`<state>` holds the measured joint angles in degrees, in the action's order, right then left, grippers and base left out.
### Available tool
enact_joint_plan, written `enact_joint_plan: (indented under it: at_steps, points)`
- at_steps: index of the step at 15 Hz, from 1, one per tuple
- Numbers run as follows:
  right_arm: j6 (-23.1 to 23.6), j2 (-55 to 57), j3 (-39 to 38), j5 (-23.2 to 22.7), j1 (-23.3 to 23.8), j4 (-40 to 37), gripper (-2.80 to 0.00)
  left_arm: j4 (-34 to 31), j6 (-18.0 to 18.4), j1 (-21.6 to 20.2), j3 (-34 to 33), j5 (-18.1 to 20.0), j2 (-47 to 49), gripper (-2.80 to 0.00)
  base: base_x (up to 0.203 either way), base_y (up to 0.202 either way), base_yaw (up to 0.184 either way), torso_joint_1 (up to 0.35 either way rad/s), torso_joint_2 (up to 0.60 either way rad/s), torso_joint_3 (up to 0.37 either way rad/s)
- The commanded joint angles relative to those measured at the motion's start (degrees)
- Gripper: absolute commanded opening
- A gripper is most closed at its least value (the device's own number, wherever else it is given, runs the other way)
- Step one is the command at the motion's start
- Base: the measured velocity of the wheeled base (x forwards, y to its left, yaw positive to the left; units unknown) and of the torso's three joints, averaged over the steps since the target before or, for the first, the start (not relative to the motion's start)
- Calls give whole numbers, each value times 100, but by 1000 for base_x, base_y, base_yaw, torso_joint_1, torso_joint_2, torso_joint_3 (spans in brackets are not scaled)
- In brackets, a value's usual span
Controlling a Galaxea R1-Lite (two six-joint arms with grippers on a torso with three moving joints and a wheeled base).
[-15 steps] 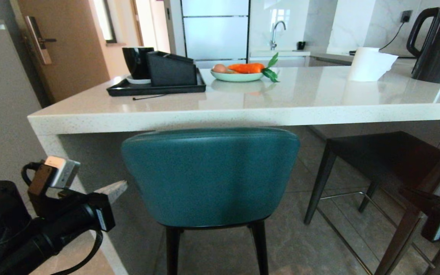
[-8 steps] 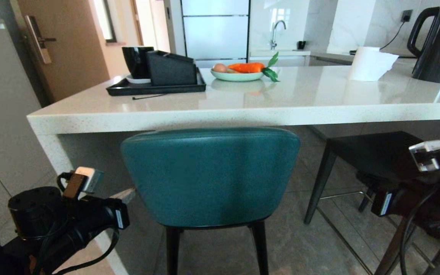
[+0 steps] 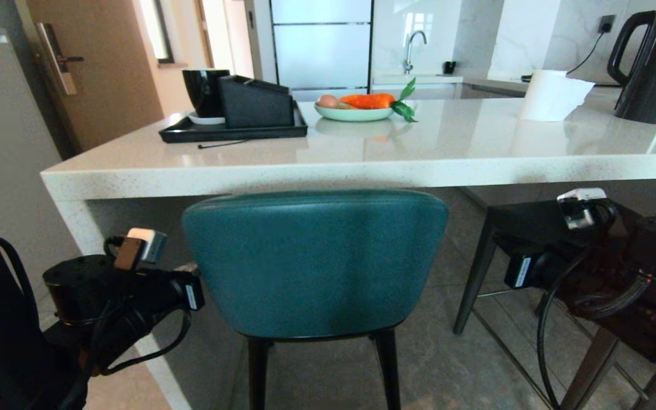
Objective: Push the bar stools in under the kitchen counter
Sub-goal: Pull the blue chair out from under the dining table
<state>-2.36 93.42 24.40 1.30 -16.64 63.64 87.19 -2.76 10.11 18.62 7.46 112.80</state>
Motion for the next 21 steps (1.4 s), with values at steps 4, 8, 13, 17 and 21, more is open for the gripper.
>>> enact_joint_plan:
  at_steps: [4,8,13,17,21]
  points:
    - [0,514,201,93,-294,109,-280,48,-5,-176,292,10,365,-280,0,0,0,0,0,0]
    - [11,1102,377,457,-726,633,-280,48,-5,-193,344,1,422,-280,0,0,0,0,0,0]
    - [-16,1367,500,785,-862,922,-280,48,-10,-215,371,2,453,-280,0,0,0,0,0,0]
    - [-1,1270,349,688,-335,930,-280,48,-5,-281,388,10,453,-280,0,0,0,0,0,0]
    - [82,1658,555,610,-255,1139,-280,48,-5,-281,477,10,467,-280,0,0,0,0,0,0]
